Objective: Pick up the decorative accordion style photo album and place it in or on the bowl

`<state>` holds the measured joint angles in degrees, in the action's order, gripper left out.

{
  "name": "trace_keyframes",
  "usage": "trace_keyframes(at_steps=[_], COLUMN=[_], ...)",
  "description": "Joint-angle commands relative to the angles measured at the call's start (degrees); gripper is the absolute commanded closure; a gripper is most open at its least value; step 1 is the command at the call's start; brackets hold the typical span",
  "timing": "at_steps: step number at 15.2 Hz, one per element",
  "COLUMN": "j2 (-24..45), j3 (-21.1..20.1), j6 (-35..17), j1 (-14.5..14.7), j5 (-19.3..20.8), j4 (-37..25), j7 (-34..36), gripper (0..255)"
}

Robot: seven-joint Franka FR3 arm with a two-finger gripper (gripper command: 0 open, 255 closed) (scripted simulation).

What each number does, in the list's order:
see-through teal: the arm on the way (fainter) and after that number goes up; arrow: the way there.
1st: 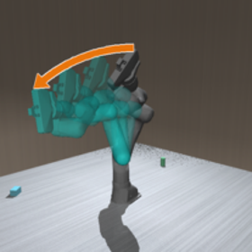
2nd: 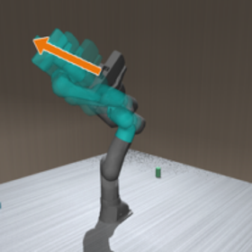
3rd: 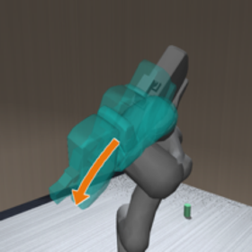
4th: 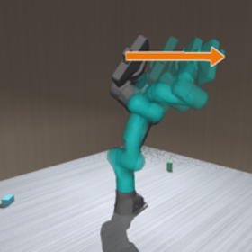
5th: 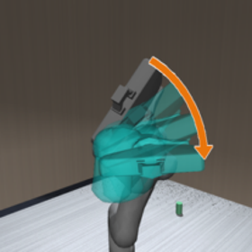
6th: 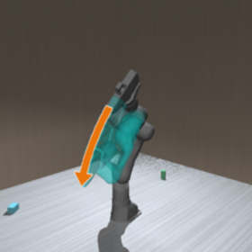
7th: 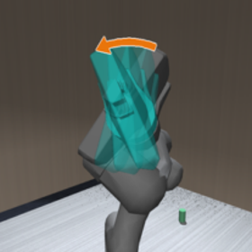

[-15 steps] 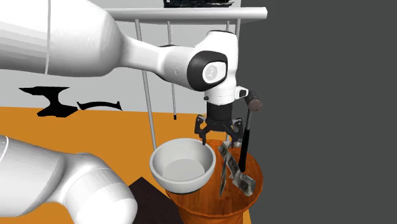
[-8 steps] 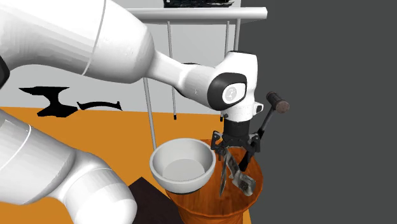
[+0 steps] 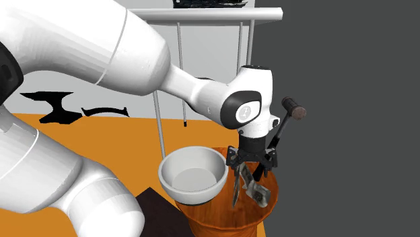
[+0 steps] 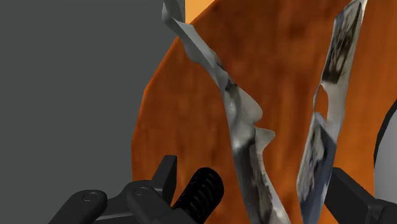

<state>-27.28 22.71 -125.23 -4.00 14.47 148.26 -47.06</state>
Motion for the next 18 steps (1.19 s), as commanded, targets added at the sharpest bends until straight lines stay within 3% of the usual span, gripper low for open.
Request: trace_keyframes(at_steps=[1,5,6,15,18], j2=[0.48,0.52,0.70,0.52,-0.73], j3=[-0.22,-0.38,-0.12,-0.42,-0.94], j6=[2.18,2.16,2.12,2.16,4.87], j1=[0.08,-0.10,-0.19,-0.14,-0.16], j5=[-0.11,-0.20,-0.14,-0.23,-0.42], j4=[1.11,1.12,0.93,1.12,-0.35], j7=[0.14,0.07,-0.28,0.05,0.03], gripper=[0,0,255,255,255])
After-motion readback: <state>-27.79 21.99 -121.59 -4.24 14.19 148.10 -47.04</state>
